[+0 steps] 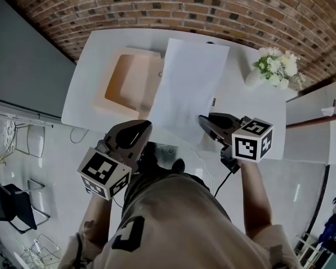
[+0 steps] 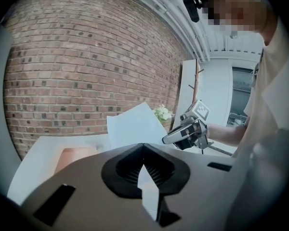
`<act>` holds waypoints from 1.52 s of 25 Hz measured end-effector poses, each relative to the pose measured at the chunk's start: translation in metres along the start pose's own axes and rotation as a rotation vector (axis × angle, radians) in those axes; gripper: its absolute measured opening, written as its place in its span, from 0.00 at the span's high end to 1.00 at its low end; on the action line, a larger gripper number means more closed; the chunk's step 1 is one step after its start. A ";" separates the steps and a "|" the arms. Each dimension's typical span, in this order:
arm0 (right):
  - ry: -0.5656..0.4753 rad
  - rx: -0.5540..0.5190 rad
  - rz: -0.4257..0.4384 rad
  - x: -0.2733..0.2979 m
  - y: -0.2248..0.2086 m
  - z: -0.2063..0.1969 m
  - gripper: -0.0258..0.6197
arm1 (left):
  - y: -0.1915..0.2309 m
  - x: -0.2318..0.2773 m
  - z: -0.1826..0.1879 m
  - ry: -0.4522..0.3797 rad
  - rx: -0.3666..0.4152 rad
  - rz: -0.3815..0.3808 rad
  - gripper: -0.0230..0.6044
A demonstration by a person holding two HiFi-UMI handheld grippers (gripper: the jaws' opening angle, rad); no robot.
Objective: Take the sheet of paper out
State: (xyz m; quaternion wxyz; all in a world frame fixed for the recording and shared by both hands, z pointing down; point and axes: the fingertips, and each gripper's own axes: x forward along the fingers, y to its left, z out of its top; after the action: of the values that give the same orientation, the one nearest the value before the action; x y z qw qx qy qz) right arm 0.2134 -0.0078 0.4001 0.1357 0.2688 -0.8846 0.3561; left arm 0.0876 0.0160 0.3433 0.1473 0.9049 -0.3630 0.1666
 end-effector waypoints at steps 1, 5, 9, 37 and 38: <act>-0.005 -0.002 0.004 -0.002 0.001 0.000 0.92 | -0.002 -0.002 -0.001 0.002 -0.005 0.006 0.94; -0.036 0.000 0.011 -0.010 0.005 0.004 0.92 | -0.006 -0.009 -0.004 0.014 -0.007 0.021 0.94; -0.032 0.009 -0.005 -0.011 0.004 0.000 0.92 | -0.007 -0.012 -0.005 0.021 -0.005 0.014 0.94; 0.036 -0.006 -0.169 0.052 0.043 0.000 0.92 | 0.070 -0.054 -0.030 -0.022 -0.038 -0.106 0.94; 0.036 -0.006 -0.169 0.054 0.045 0.000 0.92 | 0.071 -0.055 -0.030 -0.023 -0.039 -0.107 0.94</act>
State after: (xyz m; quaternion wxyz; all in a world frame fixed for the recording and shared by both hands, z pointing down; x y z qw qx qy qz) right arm 0.1439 -0.0013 0.3985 0.1819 0.3355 -0.8573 0.3454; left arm -0.0055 0.0115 0.3584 0.1692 0.9219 -0.3187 0.1408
